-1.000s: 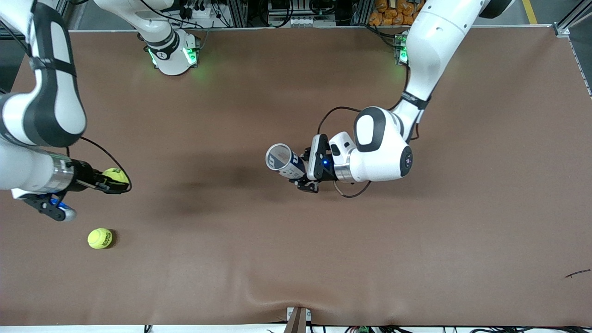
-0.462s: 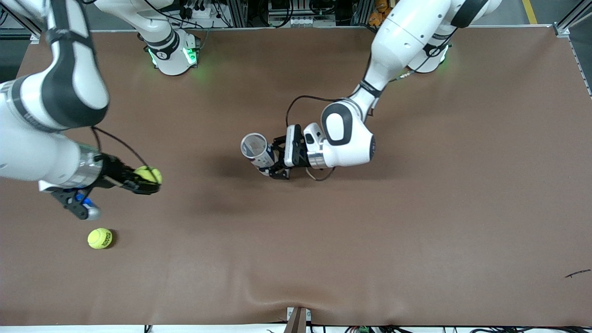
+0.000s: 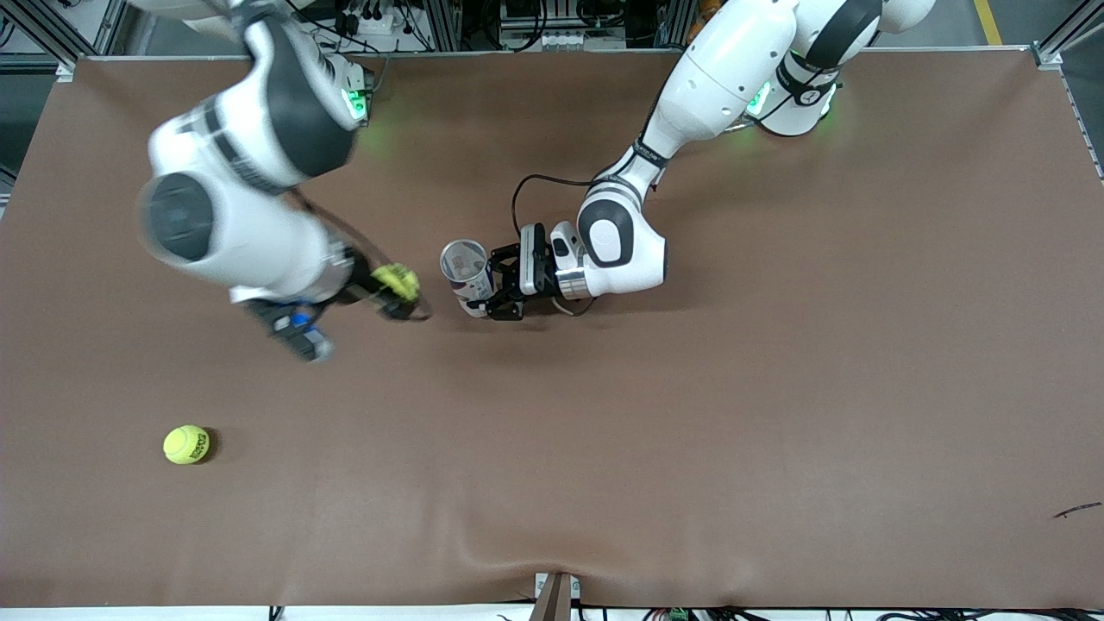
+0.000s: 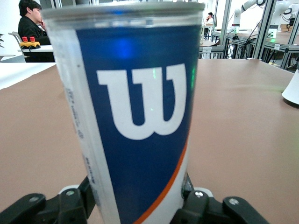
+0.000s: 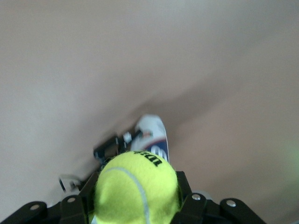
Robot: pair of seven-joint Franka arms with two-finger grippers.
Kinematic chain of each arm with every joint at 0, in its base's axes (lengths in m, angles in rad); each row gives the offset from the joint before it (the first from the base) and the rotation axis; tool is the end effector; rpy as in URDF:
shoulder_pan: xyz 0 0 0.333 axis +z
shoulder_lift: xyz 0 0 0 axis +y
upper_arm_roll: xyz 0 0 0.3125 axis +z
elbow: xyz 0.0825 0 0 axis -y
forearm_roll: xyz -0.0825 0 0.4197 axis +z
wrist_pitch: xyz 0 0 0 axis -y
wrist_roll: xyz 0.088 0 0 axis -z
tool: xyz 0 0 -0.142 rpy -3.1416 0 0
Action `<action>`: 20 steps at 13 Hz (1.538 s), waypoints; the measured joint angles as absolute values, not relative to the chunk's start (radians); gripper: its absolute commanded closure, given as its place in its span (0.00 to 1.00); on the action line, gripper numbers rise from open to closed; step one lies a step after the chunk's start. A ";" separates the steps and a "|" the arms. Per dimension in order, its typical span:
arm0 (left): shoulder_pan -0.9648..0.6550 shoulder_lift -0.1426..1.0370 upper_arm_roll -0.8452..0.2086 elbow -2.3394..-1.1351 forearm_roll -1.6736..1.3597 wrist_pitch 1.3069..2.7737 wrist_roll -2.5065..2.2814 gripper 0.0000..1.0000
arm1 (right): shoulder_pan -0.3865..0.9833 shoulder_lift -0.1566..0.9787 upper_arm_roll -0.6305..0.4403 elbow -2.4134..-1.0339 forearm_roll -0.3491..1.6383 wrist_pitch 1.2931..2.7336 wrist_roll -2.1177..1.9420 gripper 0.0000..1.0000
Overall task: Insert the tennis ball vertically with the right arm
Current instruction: 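Hold the ball over the can opening and open the right gripper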
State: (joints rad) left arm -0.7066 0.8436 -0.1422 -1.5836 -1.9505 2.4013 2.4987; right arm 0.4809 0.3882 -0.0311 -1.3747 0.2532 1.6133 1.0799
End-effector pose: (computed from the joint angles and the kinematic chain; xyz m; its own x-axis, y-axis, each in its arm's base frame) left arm 0.4789 -0.5705 0.1076 -0.0051 -0.3220 0.9467 -1.0000 0.0092 -0.0022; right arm 0.6041 0.3333 0.4424 0.7579 -0.5903 -0.2775 -0.6093 -0.7926 0.0218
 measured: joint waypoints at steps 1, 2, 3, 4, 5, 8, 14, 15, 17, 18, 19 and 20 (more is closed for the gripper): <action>-0.707 0.845 -0.142 -1.585 -1.951 2.401 2.499 0.30 | 0.522 0.389 -0.031 -1.382 0.252 1.606 1.121 0.48; -0.708 0.846 -0.142 -1.588 -1.951 2.401 2.499 0.30 | 0.554 0.389 -0.032 -1.392 0.251 1.605 1.157 0.48; -0.710 0.848 -0.142 -1.592 -1.952 2.401 2.499 0.30 | 0.574 0.389 -0.032 -1.406 0.251 1.605 1.174 0.48; -0.712 0.850 -0.142 -1.595 -1.952 2.401 2.499 0.30 | 0.586 0.389 -0.032 -1.423 0.251 1.606 1.176 0.48; -0.712 0.852 -0.143 -1.595 -1.954 2.399 2.499 0.30 | 0.596 0.389 -0.033 -1.448 0.251 1.613 1.176 0.48; -0.712 0.853 -0.143 -1.596 -1.956 2.399 2.505 0.29 | 0.629 0.390 -0.033 -1.543 0.250 1.685 1.190 0.48; -0.712 0.854 -0.143 -1.598 -1.971 2.397 2.522 0.29 | 0.632 0.402 -0.038 -1.583 0.224 1.700 1.194 0.13; -0.712 0.854 -0.143 -1.598 -1.971 2.397 2.522 0.29 | 0.632 0.405 -0.038 -1.583 0.219 1.701 1.194 0.00; -0.712 0.854 -0.143 -1.598 -1.971 2.397 2.523 0.29 | 0.632 0.406 -0.039 -1.583 0.216 1.702 1.196 0.00; -0.712 0.854 -0.144 -1.598 -1.971 2.397 2.523 0.29 | 0.632 0.406 -0.040 -1.583 0.216 1.705 1.199 0.00; -0.712 0.854 -0.144 -1.598 -1.971 2.397 2.523 0.29 | 0.632 0.406 -0.042 -1.581 0.216 1.707 1.201 0.00; -0.712 0.854 -0.144 -1.599 -1.971 2.396 2.523 0.29 | 0.632 0.405 -0.044 -1.579 0.216 1.708 1.201 0.00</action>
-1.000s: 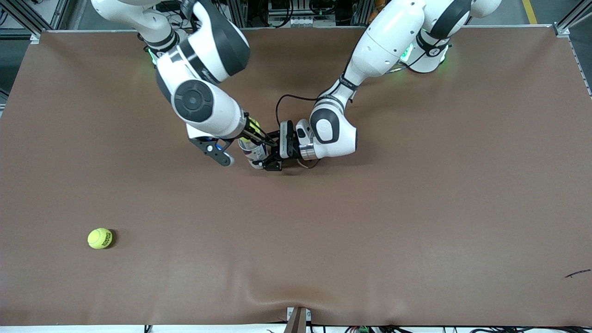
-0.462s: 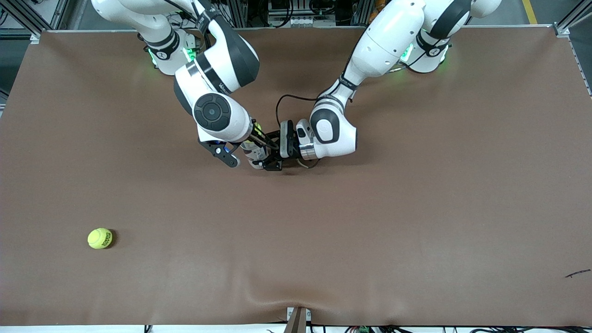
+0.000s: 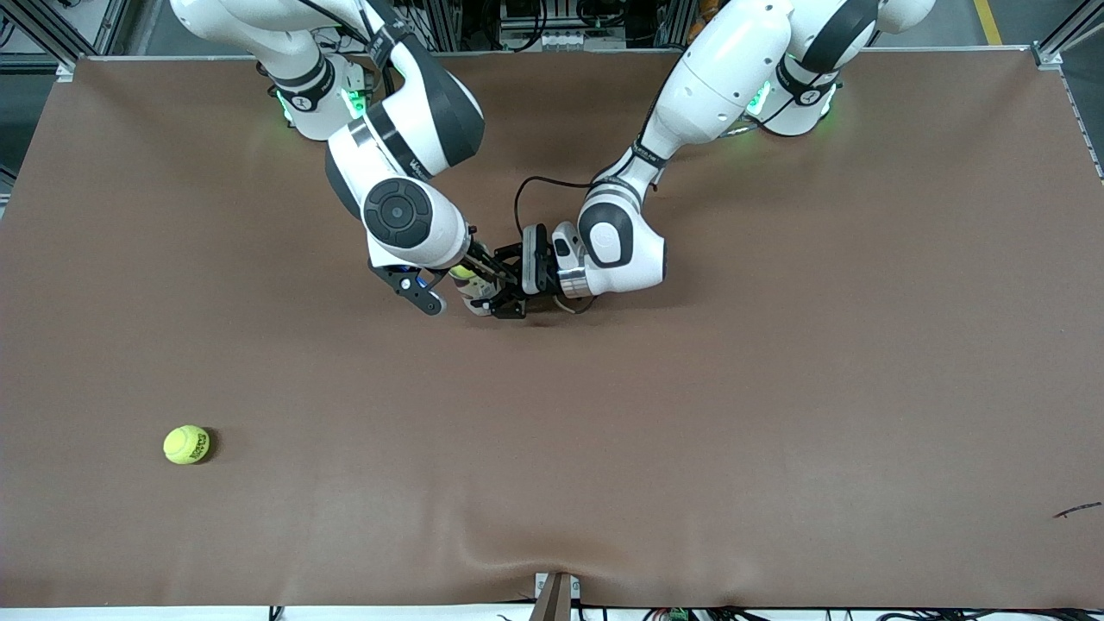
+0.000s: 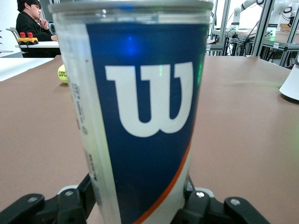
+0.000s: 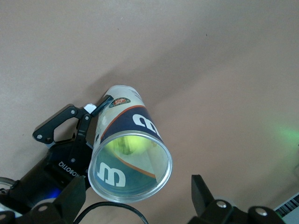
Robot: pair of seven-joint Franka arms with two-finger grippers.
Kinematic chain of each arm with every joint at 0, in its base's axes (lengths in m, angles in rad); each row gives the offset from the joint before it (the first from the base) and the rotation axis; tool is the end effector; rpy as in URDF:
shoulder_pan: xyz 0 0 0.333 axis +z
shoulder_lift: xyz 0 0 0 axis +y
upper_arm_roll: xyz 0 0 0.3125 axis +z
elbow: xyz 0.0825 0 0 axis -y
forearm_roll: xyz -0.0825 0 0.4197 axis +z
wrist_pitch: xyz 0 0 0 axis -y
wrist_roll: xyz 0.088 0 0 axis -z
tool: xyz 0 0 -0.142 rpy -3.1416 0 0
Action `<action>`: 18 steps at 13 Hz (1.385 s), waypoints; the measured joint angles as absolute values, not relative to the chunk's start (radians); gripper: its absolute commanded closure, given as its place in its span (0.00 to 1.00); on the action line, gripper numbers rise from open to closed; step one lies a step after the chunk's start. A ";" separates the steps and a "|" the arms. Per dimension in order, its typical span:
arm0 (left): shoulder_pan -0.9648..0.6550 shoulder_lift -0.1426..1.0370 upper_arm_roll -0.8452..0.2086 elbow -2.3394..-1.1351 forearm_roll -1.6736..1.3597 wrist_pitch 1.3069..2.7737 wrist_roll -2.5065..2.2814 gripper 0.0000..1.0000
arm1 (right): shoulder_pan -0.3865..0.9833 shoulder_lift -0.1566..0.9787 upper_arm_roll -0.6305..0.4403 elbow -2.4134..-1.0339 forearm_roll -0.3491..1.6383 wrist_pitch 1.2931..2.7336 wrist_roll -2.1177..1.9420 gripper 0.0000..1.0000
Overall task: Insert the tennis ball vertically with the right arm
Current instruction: 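Hold the ball over the can opening and open the right gripper, then move the right gripper to the second yellow tennis ball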
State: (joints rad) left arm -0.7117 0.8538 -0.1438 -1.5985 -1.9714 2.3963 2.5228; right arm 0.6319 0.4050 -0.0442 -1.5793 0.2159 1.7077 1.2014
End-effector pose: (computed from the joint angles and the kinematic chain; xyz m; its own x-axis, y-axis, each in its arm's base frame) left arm 0.4691 -0.5692 0.0944 0.0016 -0.3257 0.9455 -0.9999 0.0117 0.0058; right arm 0.5355 0.3928 0.3365 0.7377 -0.6203 -0.2664 -0.5901 -0.7842 0.1919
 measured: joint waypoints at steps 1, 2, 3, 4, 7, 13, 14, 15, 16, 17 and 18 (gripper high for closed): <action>-0.712 0.854 -0.144 -1.599 -1.971 2.396 2.523 0.29 | 0.632 0.404 -0.046 -1.576 0.216 1.708 1.202 0.00; -0.712 0.854 -0.144 -1.599 -1.971 2.396 2.523 0.29 | 0.632 0.403 -0.048 -1.571 0.216 1.708 1.203 0.00; -0.712 0.854 -0.144 -1.599 -1.971 2.396 2.523 0.29 | 0.631 0.402 -0.050 -1.564 0.216 1.707 1.203 0.00; -0.712 0.854 -0.144 -1.599 -1.972 2.396 2.523 0.29 | 0.627 0.399 -0.054 -1.559 0.215 1.707 1.203 0.00; -0.712 0.854 -0.144 -1.599 -1.972 2.396 2.523 0.28 | 0.540 0.389 -0.064 -1.543 0.208 1.706 1.137 0.00; -0.712 0.855 -0.145 -1.599 -1.972 2.396 2.523 0.24 | 0.165 0.452 -0.074 -1.473 0.085 1.732 0.784 0.00; -0.712 0.855 -0.145 -1.599 -1.972 2.396 2.523 0.30 | 0.131 0.498 -0.073 -1.442 0.040 1.767 0.756 0.00; -0.712 0.855 -0.146 -1.599 -1.972 2.396 2.524 0.35 | 0.108 0.548 -0.073 -1.415 -0.012 1.821 0.745 0.00; -0.712 0.855 -0.145 -1.599 -1.972 2.396 2.527 0.37 | 0.089 0.596 -0.073 -1.396 -0.061 1.887 0.742 0.00; -0.711 0.855 -0.145 -1.599 -1.972 2.395 2.529 0.43 | 0.067 0.637 -0.073 -1.384 -0.095 1.955 0.739 0.00; -0.711 0.855 -0.145 -1.599 -1.973 2.395 2.530 0.44 | 0.038 0.674 -0.074 -1.374 -0.111 2.018 0.728 0.00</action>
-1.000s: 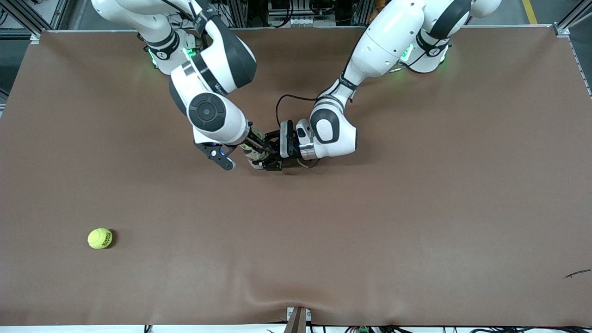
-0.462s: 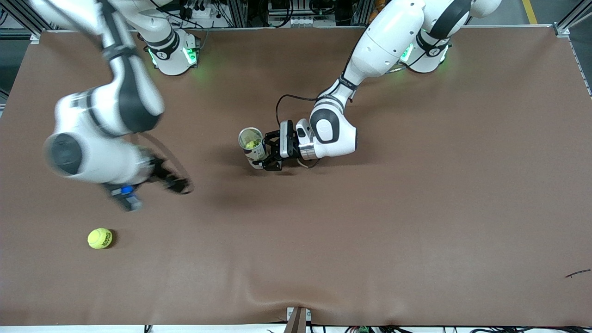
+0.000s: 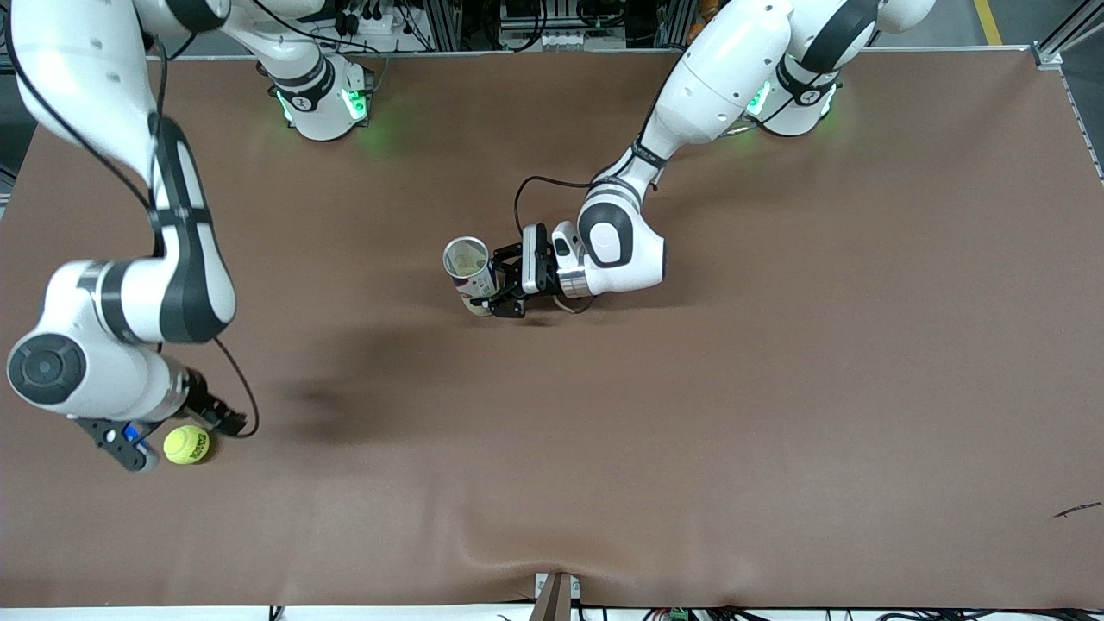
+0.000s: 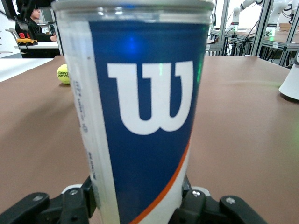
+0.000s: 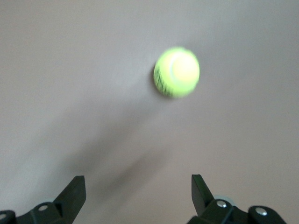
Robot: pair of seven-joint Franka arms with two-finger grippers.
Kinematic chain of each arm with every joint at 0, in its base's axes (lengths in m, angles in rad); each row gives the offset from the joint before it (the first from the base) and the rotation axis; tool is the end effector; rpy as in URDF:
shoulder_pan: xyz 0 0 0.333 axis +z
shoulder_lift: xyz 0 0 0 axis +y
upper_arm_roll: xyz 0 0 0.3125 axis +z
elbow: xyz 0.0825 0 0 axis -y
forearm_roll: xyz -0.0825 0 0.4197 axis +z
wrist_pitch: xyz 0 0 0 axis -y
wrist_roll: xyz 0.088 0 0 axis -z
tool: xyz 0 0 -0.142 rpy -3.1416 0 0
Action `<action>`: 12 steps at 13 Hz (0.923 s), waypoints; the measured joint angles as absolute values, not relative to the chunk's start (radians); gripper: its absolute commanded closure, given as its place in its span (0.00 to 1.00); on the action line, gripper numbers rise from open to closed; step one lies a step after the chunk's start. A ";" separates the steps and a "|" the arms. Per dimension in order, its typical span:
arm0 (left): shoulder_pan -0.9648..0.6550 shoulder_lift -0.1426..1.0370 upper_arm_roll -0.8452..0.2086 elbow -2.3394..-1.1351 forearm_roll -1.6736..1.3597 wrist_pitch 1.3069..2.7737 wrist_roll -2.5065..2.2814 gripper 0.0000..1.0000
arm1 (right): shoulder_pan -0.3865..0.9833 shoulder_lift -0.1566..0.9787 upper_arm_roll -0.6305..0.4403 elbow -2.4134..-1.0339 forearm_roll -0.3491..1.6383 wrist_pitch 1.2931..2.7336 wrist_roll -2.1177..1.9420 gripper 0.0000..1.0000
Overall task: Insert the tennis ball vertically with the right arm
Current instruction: 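Move the right gripper to the second yellow tennis ball, then grasp the second tennis ball with the right gripper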
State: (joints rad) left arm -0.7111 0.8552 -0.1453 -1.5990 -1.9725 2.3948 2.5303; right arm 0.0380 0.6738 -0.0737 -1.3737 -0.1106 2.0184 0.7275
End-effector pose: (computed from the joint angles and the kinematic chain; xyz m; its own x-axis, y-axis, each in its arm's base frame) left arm 0.4682 -0.5694 0.0934 -0.0031 -0.3245 0.9459 -0.9999 0.0146 0.0017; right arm 0.7540 -0.0279 0.2640 0.7669 -0.6378 0.0714 -0.6412 -0.7565 0.1288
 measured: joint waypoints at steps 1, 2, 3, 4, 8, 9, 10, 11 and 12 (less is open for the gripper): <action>-0.711 0.855 -0.145 -1.599 -1.973 2.395 2.533 0.43 | 0.005 0.704 -0.074 -1.361 -0.117 2.063 0.711 0.00; -0.710 0.855 -0.145 -1.599 -1.973 2.394 2.534 0.42 | -0.029 0.730 -0.074 -1.343 -0.118 2.091 0.696 0.00; -0.710 0.855 -0.145 -1.599 -1.973 2.394 2.535 0.40 | -0.059 0.753 -0.074 -1.324 -0.118 2.112 0.686 0.00; -0.710 0.855 -0.145 -1.599 -1.973 2.394 2.535 0.36 | -0.083 0.772 -0.073 -1.309 -0.118 2.138 0.680 0.00; -0.710 0.856 -0.144 -1.599 -1.975 2.395 2.540 0.23 | -0.107 0.843 -0.072 -1.292 -0.118 2.258 0.680 0.00; -0.710 0.856 -0.144 -1.599 -1.975 2.395 2.540 0.23 | -0.108 0.857 -0.072 -1.292 -0.117 2.267 0.682 0.00; -0.711 0.857 -0.145 -1.599 -1.975 2.394 2.540 0.23 | -0.110 0.865 -0.072 -1.292 -0.113 2.268 0.684 0.00; -0.711 0.857 -0.145 -1.599 -1.976 2.394 2.540 0.23 | -0.112 0.870 -0.072 -1.292 -0.103 2.268 0.687 0.00; -0.711 0.857 -0.145 -1.599 -1.976 2.394 2.540 0.23 | -0.115 0.875 -0.072 -1.292 -0.085 2.265 0.688 0.00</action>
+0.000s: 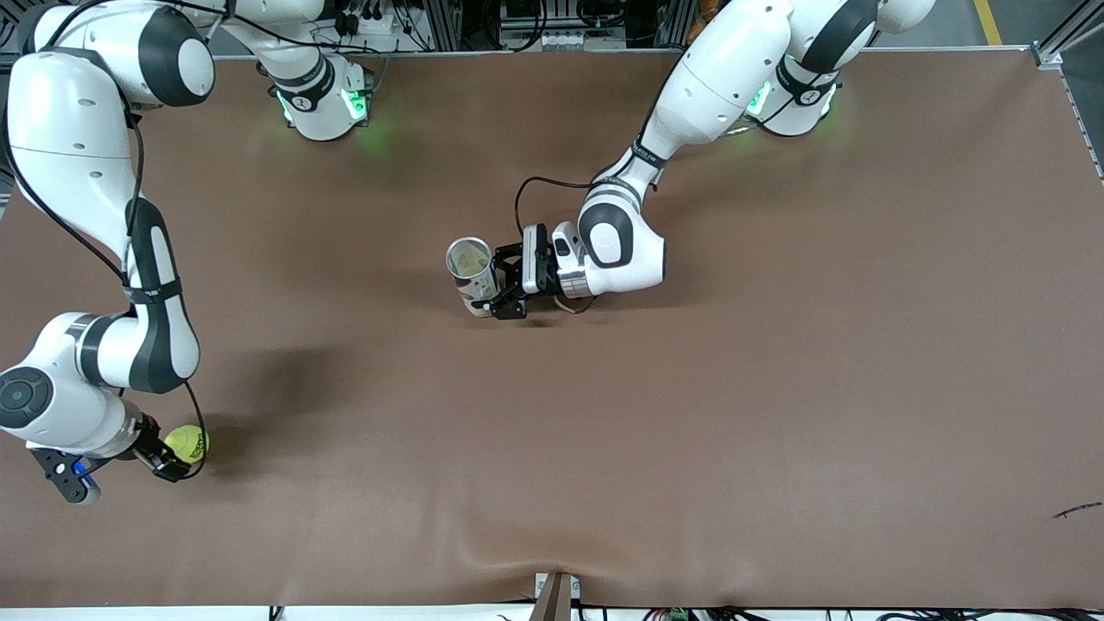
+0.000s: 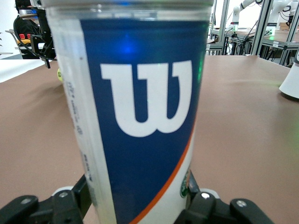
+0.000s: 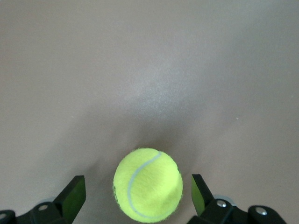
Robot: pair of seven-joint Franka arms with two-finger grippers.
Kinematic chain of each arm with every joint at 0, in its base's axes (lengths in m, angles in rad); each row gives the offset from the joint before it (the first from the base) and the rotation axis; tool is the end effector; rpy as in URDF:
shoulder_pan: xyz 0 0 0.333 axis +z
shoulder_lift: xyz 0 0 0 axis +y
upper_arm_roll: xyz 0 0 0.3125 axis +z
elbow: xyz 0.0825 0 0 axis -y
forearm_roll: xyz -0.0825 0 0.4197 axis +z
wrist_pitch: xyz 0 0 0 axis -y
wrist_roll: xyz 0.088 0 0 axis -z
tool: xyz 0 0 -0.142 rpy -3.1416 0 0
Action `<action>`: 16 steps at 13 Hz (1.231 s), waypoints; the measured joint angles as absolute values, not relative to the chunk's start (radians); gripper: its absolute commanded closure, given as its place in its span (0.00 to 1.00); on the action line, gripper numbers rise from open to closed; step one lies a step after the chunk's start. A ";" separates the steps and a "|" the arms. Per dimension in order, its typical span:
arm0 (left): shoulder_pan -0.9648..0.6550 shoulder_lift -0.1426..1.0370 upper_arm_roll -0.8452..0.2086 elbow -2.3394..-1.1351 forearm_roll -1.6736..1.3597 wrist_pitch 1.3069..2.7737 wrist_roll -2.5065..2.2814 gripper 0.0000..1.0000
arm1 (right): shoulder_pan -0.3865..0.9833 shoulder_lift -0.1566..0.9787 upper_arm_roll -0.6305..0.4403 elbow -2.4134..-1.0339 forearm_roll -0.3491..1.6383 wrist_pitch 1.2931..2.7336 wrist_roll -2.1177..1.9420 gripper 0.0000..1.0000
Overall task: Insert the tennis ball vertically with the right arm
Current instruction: 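Grasp the second tennis ball with the right gripper, then carry the ball over the can opening with the right gripper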
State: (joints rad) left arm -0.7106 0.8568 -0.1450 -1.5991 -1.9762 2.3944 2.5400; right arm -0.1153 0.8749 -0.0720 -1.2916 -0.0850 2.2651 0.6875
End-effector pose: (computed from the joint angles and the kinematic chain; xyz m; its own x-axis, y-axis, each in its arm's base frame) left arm 0.4683 -0.5688 0.0923 -0.0088 -0.3239 0.9460 -0.9999 0.0144 -0.0044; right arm 0.7759 -0.1400 0.1718 0.6941 -0.7036 0.1526 -0.7154 -0.6978 0.0367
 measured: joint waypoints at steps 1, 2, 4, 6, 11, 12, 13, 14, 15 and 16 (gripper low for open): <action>-0.711 0.857 -0.145 -1.599 -1.976 2.394 2.540 0.23 | -0.118 0.878 -0.072 -1.292 -0.067 2.259 0.688 0.00; -0.711 0.857 -0.145 -1.599 -1.977 2.394 2.540 0.23 | -0.121 0.881 -0.072 -1.292 -0.053 2.245 0.688 0.00; -0.711 0.857 -0.145 -1.599 -1.977 2.394 2.540 0.23 | -0.125 0.886 -0.072 -1.291 -0.042 2.226 0.688 0.00; -0.711 0.857 -0.145 -1.599 -1.977 2.394 2.540 0.24 | -0.130 0.895 -0.072 -1.291 -0.040 2.224 0.688 0.00; -0.710 0.857 -0.145 -1.599 -1.977 2.394 2.540 0.24 | -0.135 0.905 -0.072 -1.288 -0.040 2.227 0.689 0.44; -0.710 0.857 -0.145 -1.599 -1.978 2.394 2.540 0.24 | -0.137 0.905 -0.072 -1.285 -0.040 2.227 0.689 0.44; -0.710 0.857 -0.145 -1.599 -1.978 2.394 2.540 0.24 | -0.137 0.905 -0.071 -1.283 -0.040 2.227 0.689 0.44; -0.710 0.857 -0.145 -1.599 -1.978 2.394 2.540 0.24 | -0.137 0.905 -0.068 -1.279 -0.040 2.225 0.689 0.44; -0.710 0.857 -0.145 -1.599 -1.978 2.394 2.540 0.24 | -0.137 0.904 -0.063 -1.268 -0.040 2.211 0.689 0.44; -0.710 0.857 -0.145 -1.599 -1.978 2.394 2.540 0.24 | -0.136 0.899 -0.053 -1.255 -0.040 2.166 0.688 0.44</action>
